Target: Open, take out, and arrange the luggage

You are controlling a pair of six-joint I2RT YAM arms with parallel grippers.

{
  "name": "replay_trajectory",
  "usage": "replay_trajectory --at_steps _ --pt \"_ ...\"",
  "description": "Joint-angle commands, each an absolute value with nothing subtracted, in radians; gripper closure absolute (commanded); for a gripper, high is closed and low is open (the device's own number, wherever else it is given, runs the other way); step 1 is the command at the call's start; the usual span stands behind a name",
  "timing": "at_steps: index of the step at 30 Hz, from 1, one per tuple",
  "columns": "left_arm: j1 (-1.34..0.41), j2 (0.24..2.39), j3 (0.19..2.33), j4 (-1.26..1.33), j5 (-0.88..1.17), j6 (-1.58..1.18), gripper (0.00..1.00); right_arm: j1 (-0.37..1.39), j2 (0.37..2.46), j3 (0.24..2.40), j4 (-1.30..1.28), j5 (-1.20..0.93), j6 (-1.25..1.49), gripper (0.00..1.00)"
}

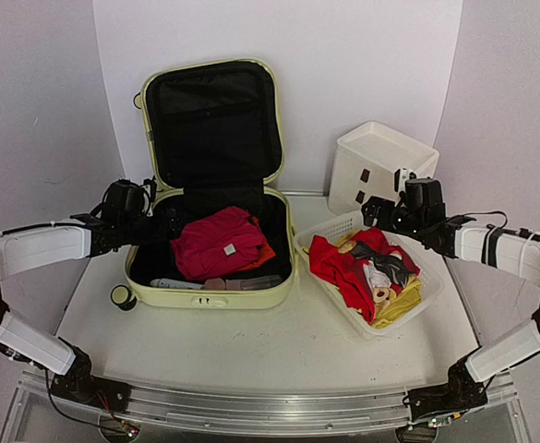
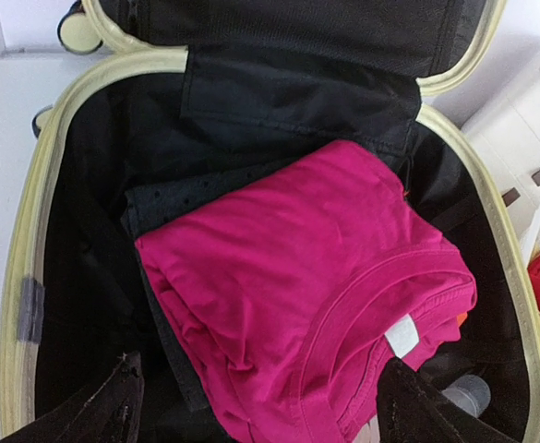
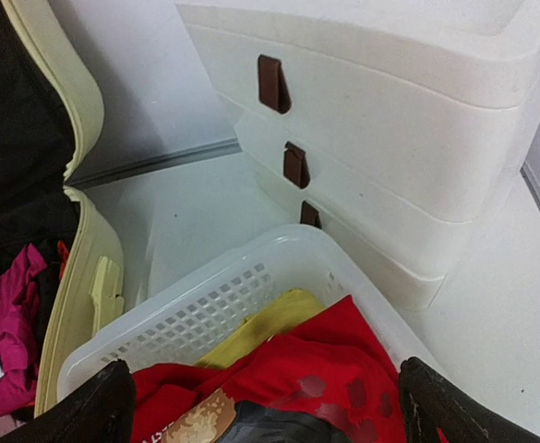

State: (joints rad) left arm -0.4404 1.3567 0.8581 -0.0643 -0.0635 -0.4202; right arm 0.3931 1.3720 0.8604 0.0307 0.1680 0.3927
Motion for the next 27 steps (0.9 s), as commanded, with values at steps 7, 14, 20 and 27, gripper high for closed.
replay_trajectory --at_steps 7,14,20,27 --pt "-0.416 1.527 1.073 -0.357 0.134 -0.538 0.32 0.545 1.518 1.141 -0.128 -0.052 0.409 0.02" --pt "-0.414 1.579 1.055 -0.321 0.121 -0.606 0.40 0.696 1.690 1.331 -0.188 -0.029 0.432 0.07" --pt "-0.412 1.635 1.059 -0.290 0.102 -0.615 0.40 0.776 1.856 1.552 -0.249 -0.027 0.442 0.12" --pt "-0.410 1.713 1.101 -0.288 0.083 -0.621 0.39 0.809 1.988 1.703 -0.282 -0.027 0.457 0.17"
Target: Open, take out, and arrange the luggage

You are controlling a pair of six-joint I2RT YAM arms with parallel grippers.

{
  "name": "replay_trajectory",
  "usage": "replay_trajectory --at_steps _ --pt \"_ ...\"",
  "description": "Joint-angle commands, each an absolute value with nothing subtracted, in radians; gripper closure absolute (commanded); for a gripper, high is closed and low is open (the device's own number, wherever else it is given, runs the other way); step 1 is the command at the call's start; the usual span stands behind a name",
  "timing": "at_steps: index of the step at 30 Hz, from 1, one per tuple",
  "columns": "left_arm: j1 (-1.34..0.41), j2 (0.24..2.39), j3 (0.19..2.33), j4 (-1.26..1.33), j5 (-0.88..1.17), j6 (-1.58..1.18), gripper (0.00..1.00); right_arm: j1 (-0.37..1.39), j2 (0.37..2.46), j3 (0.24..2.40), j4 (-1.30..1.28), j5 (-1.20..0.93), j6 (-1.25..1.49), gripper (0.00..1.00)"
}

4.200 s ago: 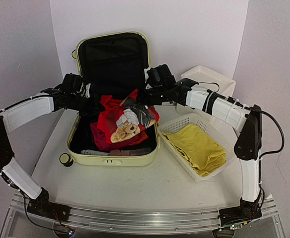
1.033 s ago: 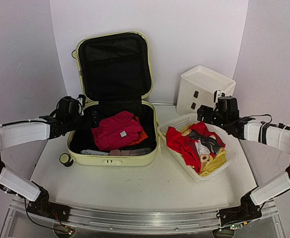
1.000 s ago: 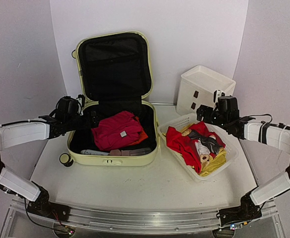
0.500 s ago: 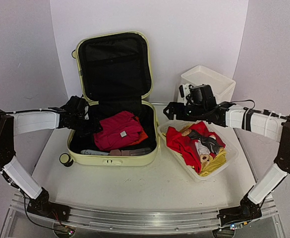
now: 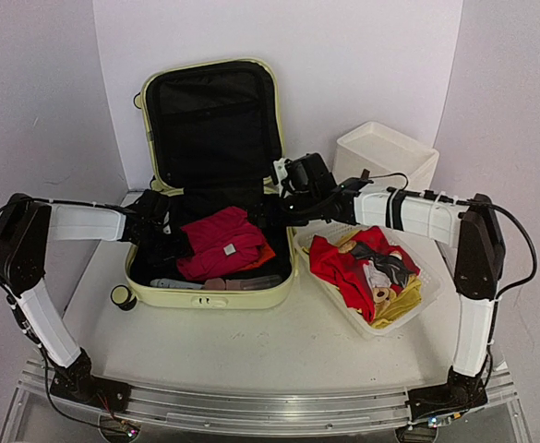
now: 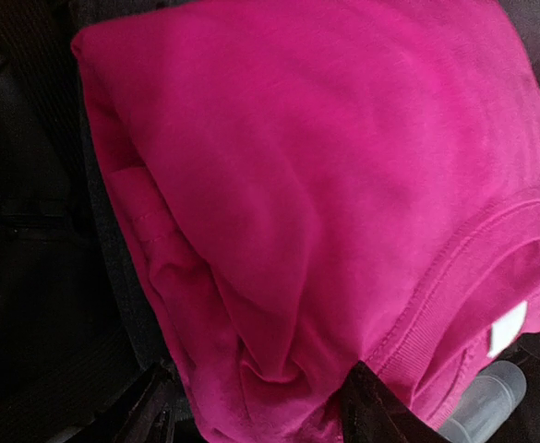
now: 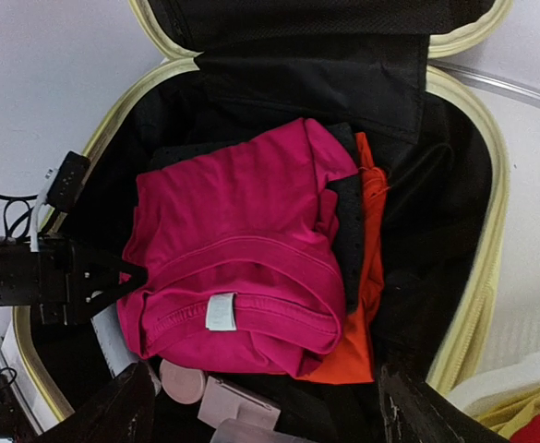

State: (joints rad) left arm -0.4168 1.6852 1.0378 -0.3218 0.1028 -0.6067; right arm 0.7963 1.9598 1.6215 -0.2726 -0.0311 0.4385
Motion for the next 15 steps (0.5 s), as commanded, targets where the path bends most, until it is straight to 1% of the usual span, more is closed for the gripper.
replay_trajectory --at_steps 1,3,4,9,12,13,15 --pt "-0.410 1.721 1.105 -0.288 0.083 -0.621 0.40 0.811 1.997 1.712 -0.282 -0.029 0.459 0.17" --pt "-0.410 1.731 1.114 -0.284 0.082 -0.621 0.45 0.814 2.016 1.728 -0.282 -0.029 0.460 0.18" --pt "-0.410 1.732 1.118 -0.283 0.081 -0.620 0.50 0.814 2.022 1.738 -0.282 -0.029 0.460 0.18" --pt "-0.410 1.711 1.140 -0.282 0.073 -0.598 0.78 0.817 2.072 1.790 -0.285 -0.034 0.458 0.19" --pt "-0.410 1.690 1.153 -0.282 0.086 -0.579 0.98 0.816 2.106 1.831 -0.300 -0.037 0.454 0.20" --pt "-0.410 1.682 1.158 -0.283 0.099 -0.570 1.00 0.817 2.115 1.843 -0.304 -0.038 0.455 0.20" --pt "-0.410 1.660 1.166 -0.285 0.117 -0.560 1.00 0.816 2.134 1.869 -0.311 -0.041 0.457 0.19"
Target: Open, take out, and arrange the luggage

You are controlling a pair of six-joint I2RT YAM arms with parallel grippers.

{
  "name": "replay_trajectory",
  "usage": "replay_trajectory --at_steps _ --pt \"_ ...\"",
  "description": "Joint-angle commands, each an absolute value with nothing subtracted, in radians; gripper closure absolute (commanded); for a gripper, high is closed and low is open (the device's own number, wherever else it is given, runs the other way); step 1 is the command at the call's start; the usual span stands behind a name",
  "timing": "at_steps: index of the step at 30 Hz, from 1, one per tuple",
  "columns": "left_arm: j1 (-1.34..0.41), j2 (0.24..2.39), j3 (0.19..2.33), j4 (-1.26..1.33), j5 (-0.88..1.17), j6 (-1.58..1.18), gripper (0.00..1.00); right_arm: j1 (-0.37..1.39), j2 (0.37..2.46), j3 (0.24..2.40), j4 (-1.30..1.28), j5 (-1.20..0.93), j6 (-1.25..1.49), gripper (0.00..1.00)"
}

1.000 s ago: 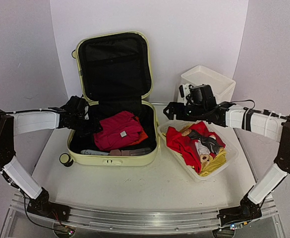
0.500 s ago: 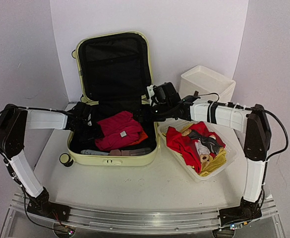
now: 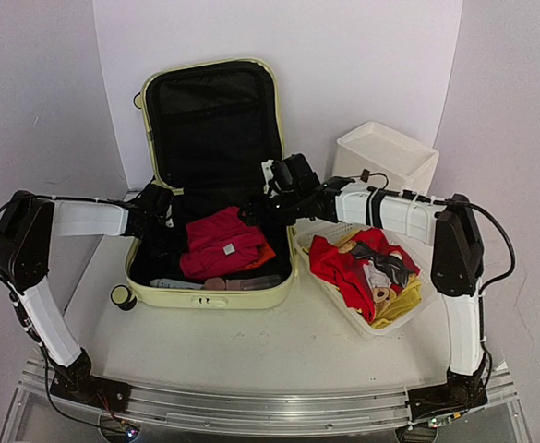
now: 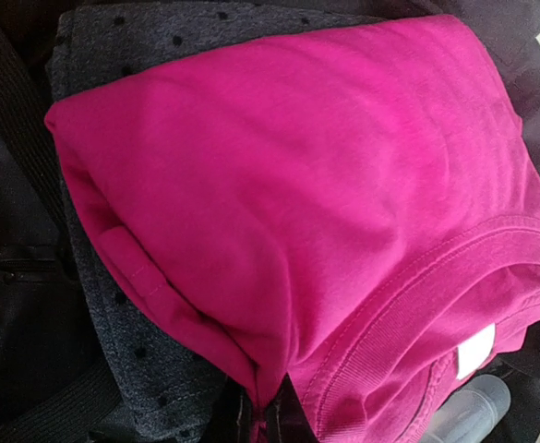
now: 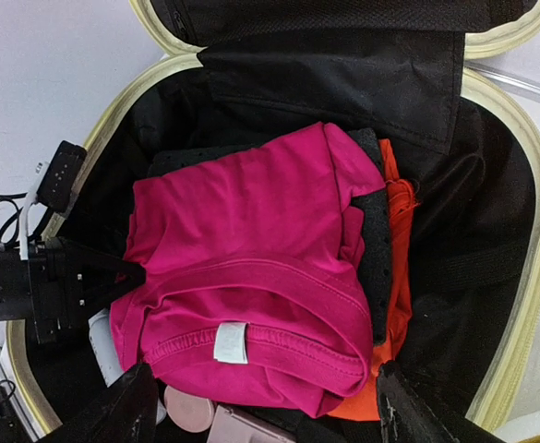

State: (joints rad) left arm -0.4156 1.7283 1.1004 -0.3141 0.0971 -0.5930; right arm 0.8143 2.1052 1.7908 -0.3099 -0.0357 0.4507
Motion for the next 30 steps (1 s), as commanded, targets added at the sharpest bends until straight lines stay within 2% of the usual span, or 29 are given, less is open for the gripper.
replay_trajectory --at_steps 1,9,21,30 --pt "-0.410 1.646 1.168 -0.285 0.124 -0.560 1.00 0.817 2.142 1.883 -0.314 -0.044 0.458 0.19" --pt "-0.410 1.516 1.182 -0.319 0.161 -0.566 1.00 0.817 2.226 1.984 -0.363 -0.060 0.527 0.17" --pt "-0.385 1.485 1.195 -0.431 0.133 -0.533 1.00 0.814 2.343 2.104 -0.443 -0.086 0.682 0.23" --pt "-0.358 1.523 1.163 -0.448 0.131 -0.505 1.00 0.814 2.413 2.122 -0.479 -0.170 0.820 0.38"
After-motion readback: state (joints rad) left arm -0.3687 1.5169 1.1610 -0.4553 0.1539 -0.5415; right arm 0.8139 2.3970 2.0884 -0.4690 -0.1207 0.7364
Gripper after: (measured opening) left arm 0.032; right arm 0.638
